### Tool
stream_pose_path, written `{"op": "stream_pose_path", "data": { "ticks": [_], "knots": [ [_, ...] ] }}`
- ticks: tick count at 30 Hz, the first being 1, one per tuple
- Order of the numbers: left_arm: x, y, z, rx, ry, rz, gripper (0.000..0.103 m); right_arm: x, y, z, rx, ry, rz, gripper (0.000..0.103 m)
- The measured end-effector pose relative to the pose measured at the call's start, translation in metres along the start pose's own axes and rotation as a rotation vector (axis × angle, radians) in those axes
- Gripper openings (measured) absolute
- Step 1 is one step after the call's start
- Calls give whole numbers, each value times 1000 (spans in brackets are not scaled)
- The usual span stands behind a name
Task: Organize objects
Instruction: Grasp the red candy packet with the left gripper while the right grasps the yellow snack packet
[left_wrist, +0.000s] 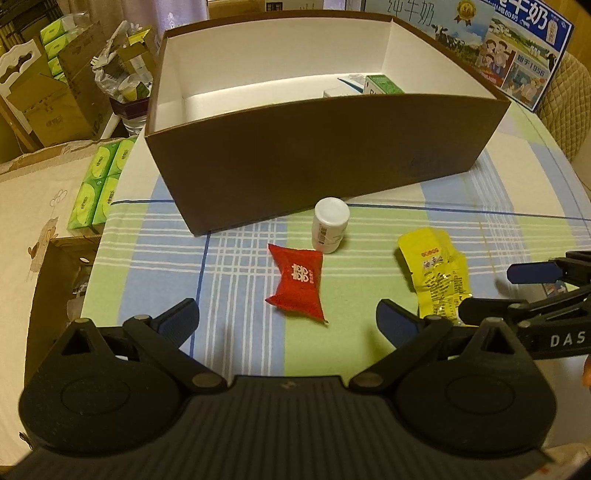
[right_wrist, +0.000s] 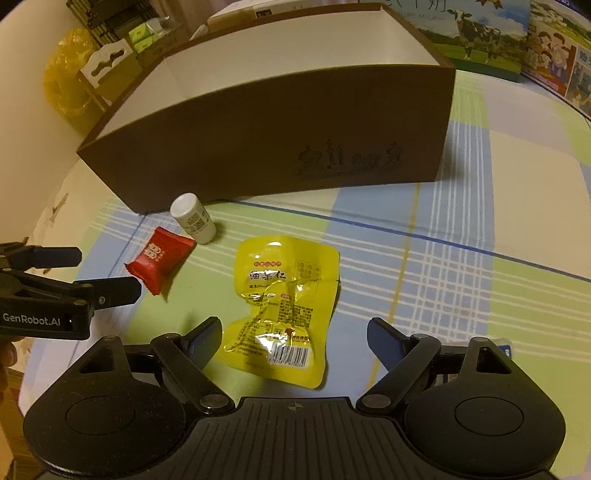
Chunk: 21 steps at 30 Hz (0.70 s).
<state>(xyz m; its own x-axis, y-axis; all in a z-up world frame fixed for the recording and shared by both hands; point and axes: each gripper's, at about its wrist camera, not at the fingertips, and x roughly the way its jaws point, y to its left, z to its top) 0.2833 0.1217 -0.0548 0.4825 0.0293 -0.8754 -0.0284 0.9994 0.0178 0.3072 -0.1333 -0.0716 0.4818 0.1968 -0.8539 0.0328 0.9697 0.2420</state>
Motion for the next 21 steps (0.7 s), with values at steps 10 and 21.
{"op": "stream_pose_path", "data": {
  "ticks": [10, 21],
  "knots": [
    [17, 2, 5, 24, 13, 18, 101, 23, 8, 4, -26, 3, -32, 83],
    [32, 4, 8, 54, 25, 37, 101, 39, 22, 3, -69, -23, -96, 83]
  ]
}}
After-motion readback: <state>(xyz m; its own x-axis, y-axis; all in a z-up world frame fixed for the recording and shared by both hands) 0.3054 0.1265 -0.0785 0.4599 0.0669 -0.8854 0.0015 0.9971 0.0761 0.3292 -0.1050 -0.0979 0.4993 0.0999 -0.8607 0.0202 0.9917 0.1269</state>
